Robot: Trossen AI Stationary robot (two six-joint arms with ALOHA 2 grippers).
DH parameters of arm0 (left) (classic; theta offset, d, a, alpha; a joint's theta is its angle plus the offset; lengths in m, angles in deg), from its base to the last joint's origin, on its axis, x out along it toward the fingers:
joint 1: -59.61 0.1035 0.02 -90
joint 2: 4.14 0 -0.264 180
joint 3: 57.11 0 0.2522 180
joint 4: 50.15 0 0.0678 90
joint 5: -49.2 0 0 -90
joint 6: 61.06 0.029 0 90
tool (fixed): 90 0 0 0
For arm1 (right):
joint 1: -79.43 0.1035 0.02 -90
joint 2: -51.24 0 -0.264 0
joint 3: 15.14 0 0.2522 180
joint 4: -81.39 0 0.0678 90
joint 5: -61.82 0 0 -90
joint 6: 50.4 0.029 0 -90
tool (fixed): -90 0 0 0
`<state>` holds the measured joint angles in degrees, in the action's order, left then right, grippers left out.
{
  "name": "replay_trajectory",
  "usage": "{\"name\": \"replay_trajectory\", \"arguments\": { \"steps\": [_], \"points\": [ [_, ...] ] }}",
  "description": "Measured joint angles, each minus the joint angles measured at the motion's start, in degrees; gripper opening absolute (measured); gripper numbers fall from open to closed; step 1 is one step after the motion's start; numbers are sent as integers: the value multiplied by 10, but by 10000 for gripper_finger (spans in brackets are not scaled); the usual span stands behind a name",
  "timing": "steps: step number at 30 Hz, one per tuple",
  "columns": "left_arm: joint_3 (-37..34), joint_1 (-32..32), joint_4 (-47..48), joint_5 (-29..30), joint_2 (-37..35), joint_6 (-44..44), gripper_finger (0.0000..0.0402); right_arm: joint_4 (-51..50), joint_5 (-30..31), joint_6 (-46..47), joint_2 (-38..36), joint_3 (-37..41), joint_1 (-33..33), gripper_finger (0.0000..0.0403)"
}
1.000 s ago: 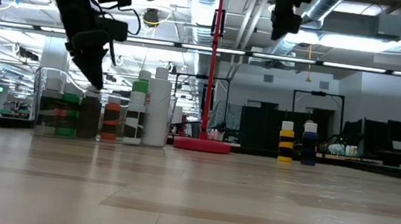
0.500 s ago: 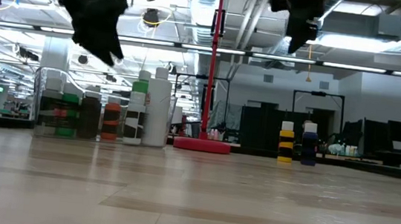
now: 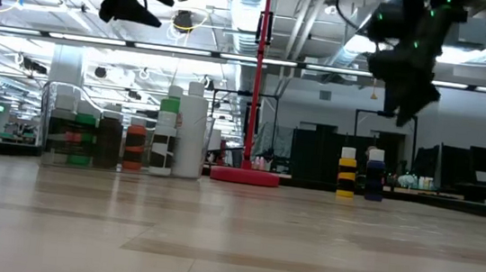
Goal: Pick & Place Paint Supplies
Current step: Put the blue paint bottle into the transparent bin
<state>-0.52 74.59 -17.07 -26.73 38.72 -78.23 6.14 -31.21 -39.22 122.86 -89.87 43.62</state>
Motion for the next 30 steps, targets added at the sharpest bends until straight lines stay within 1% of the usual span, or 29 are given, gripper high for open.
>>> {"name": "replay_trajectory", "arguments": {
  "steps": [2,6,12,17,21,24,30],
  "points": [
    [0,0,0,0,-2,0,296,14,9,-1,-1,30,-14,260],
    [0,0,-3,0,-1,-16,296,73,16,-12,-2,72,-30,260],
    [0,0,-3,0,-1,-28,296,154,18,-39,-12,128,-51,260],
    [0,0,-4,0,-1,-28,296,230,20,-36,-11,172,-65,260],
    [0,0,-5,0,-1,-28,296,275,20,-27,-11,197,-68,260],
    [0,0,-6,0,-1,-28,296,305,32,-21,-11,215,-71,260],
    [0,0,-7,8,-1,-28,296,366,35,-3,-11,234,-75,260]
  ]
}}
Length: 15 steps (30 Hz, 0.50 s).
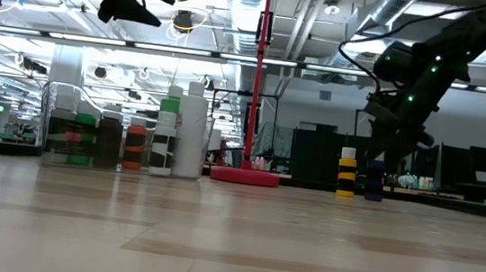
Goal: Pick & Place Paint Supplies
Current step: Put the blue paint bottle into the transparent bin
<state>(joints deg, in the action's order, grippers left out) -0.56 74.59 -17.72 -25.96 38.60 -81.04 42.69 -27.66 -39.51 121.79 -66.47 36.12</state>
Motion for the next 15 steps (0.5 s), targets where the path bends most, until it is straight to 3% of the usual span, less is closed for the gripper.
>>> {"name": "replay_trajectory", "arguments": {
  "steps": [15],
  "points": [
    [0,0,-7,4,0,0,296,89,45,17,0,57,0,260]
  ]
}}
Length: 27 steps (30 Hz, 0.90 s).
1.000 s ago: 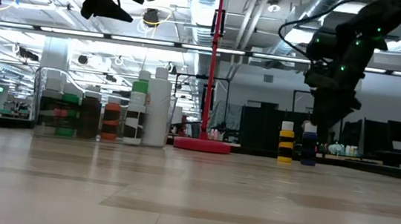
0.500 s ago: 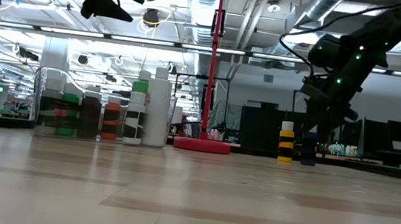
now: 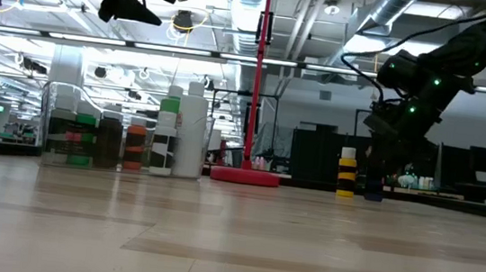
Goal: Pick & Place Paint Supplies
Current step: Put the blue paint bottle into the transparent bin
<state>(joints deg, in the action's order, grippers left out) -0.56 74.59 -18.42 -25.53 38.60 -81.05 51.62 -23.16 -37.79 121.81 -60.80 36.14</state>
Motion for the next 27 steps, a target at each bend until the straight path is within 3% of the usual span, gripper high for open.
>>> {"name": "replay_trajectory", "arguments": {
  "steps": [6,18,27],
  "points": [
    [0,0,-1,0,0,0,296,0,0,9,0,13,0,249],
    [0,0,-5,2,0,0,296,54,-7,5,0,13,8,135],
    [0,0,-7,2,0,0,296,32,-9,28,-9,12,36,156]
  ]
}}
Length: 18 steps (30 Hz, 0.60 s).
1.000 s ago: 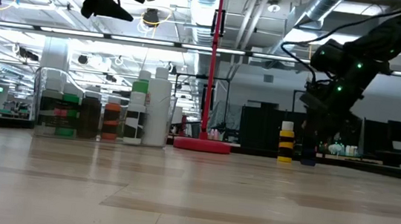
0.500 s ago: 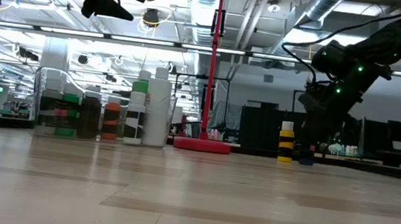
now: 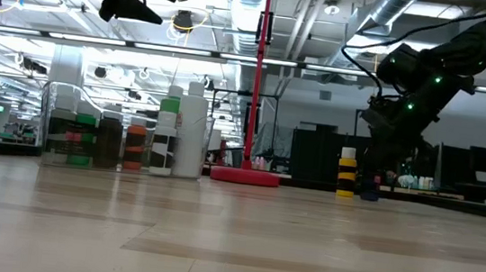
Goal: Pick & Place Paint Supplies
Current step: Put the blue paint bottle into the transparent bin
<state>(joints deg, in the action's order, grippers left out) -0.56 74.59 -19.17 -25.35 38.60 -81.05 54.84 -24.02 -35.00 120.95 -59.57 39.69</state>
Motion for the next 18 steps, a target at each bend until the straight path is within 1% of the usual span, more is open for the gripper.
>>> {"name": "replay_trajectory", "arguments": {
  "steps": [3,5,8,10,14,18],
  "points": [
    [0,0,-3,-2,0,0,296,-17,-1,11,-9,0,30,155],
    [0,0,-3,-2,0,0,296,-24,-16,21,-16,0,57,147],
    [0,0,-7,-2,0,0,296,-8,-29,55,-16,0,109,140],
    [0,0,-7,-2,0,0,296,11,-29,71,-14,0,148,143],
    [0,0,-11,-2,4,0,296,35,-14,100,15,-16,220,154],
    [0,0,-13,-2,10,0,296,58,-2,94,64,-62,276,150]
  ]
}}
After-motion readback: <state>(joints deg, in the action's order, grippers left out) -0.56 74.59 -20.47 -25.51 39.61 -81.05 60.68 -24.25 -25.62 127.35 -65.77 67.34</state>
